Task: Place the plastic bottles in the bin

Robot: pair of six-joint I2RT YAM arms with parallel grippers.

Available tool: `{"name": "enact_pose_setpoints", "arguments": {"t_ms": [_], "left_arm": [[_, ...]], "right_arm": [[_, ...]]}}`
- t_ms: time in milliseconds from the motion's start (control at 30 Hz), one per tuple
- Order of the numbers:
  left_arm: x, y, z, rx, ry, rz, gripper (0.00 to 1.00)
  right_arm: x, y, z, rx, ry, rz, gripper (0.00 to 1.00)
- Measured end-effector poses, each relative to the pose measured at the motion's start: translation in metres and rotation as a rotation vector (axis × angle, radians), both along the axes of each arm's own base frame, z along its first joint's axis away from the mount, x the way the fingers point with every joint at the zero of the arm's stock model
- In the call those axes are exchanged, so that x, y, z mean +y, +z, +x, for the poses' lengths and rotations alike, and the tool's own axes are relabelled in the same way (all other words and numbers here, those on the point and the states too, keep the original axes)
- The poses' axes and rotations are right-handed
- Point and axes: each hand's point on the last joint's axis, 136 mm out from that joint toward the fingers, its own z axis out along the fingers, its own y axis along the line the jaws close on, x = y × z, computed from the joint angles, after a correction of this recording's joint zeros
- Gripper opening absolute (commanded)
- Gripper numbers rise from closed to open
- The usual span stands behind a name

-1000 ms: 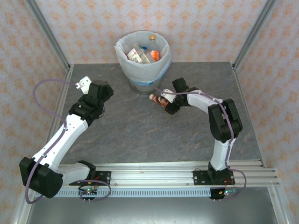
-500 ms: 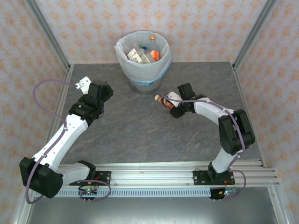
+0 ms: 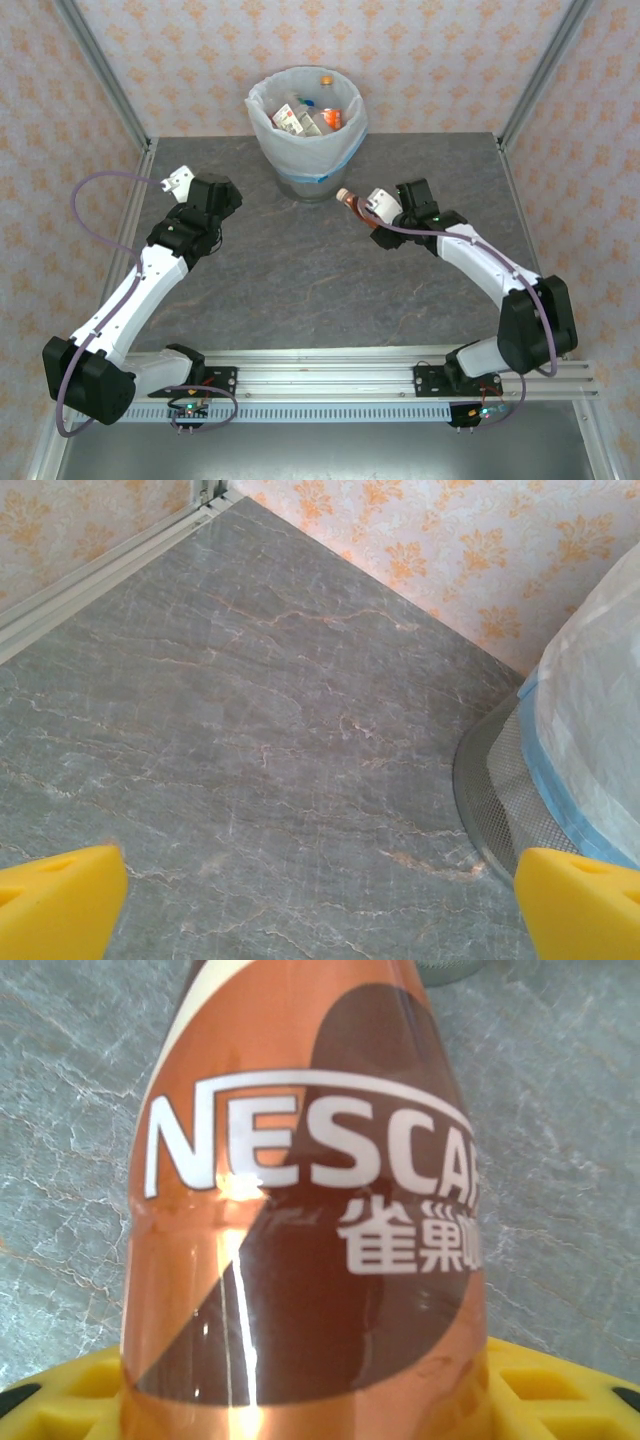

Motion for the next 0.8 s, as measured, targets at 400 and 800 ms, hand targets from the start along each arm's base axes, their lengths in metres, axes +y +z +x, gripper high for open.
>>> {"name": "enact_pose_setpoints", "arguments": {"t_ms": [400, 800], "left_arm": [[-0.005, -0.002, 0.002, 0.004, -0.025, -0.026, 1.0], [-0.027, 0.0, 0.013, -0.029, -0.142, -0.092, 1.0]], "right_arm": [[0.004, 0.062, -0.011, -0.108, -0.037, 0.155, 0.0], [0.027, 0.163, 0.022, -0.205, -0.122, 0.422, 0.0]]}}
